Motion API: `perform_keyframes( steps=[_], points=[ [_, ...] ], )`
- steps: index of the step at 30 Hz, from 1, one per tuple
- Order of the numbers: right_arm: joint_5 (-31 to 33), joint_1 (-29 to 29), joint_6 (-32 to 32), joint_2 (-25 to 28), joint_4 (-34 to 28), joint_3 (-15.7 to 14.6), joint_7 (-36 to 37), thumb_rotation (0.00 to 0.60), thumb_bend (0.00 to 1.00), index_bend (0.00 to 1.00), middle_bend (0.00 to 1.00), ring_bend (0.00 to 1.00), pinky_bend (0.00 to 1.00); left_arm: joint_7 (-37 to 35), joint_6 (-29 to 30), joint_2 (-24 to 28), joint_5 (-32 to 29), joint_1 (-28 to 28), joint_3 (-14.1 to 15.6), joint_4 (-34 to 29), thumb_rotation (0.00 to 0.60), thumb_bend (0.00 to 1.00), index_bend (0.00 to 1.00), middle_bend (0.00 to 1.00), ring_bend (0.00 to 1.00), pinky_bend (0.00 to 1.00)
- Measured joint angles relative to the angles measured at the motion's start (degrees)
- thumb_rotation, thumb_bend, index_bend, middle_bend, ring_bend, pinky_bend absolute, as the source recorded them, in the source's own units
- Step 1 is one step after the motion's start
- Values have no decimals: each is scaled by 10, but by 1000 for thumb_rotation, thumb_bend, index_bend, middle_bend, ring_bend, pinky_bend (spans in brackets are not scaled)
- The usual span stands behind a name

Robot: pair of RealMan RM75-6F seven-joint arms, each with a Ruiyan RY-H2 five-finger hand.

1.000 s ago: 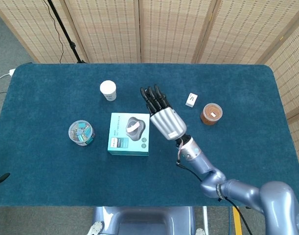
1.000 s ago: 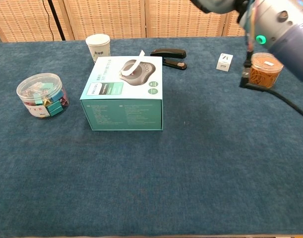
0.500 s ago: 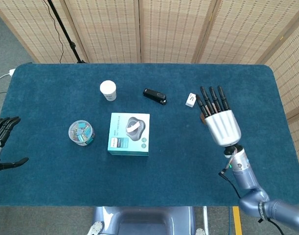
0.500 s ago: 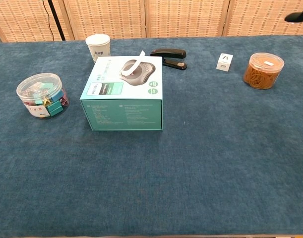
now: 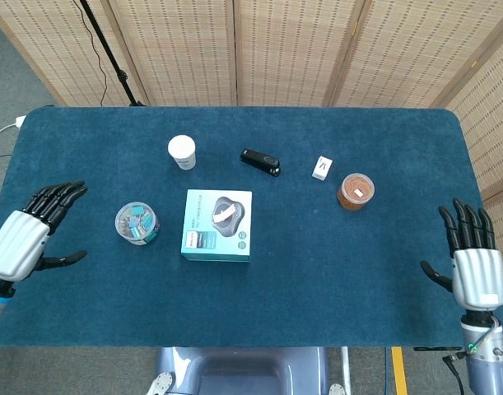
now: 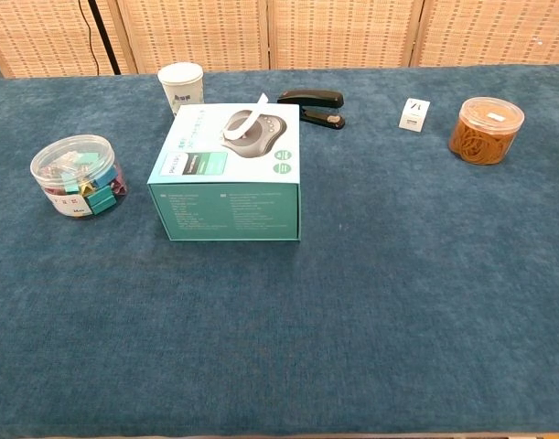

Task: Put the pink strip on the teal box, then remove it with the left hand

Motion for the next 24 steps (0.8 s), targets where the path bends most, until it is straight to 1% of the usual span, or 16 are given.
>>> perform_keyframes(
  steps=[2,4,6,9,11,16,17,19,21,24],
  points=[
    [3,-17,8,5,-4,-4,27,600,0,43,0,0,0,32,-19,2,-8,-9,-3,-21,600,0,5,0,0,0],
    [6,-29,14,8,-9,-5,49,600,0,43,0,0,0,63,-39,4,-20,-17,-6,-42,600,0,55,0,0,0],
    [6,-39,21,12,-12,-3,71,600,0,43,0,0,0,98,-69,5,-41,-29,-9,-70,600,0,157,0,0,0],
    [4,-48,28,19,-14,6,85,600,0,43,0,0,0,137,-115,3,-83,-50,-16,-103,600,0,281,0,0,0],
    [4,-51,27,21,-15,9,89,600,0,43,0,0,0,152,-142,-1,-109,-64,-21,-117,600,0,316,0,0,0],
    [8,-57,16,27,-18,20,105,600,0,43,0,0,0,166,-211,-22,-176,-116,-40,-142,599,0,321,0,0,0],
    [7,-58,14,28,-19,21,107,600,0,43,0,0,0,169,-219,-28,-186,-125,-43,-145,585,0,322,0,0,0],
    [5,-59,11,29,-20,24,109,600,0,43,0,0,0,177,-233,-42,-207,-141,-52,-148,532,0,325,0,0,0],
    [3,-60,8,29,-21,26,109,600,0,43,0,0,0,187,-241,-56,-229,-155,-59,-148,455,0,334,0,0,0],
    [-2,-61,4,29,-22,26,110,600,0,43,0,0,0,196,-250,-79,-260,-171,-68,-147,398,0,337,0,0,0]
  ],
)
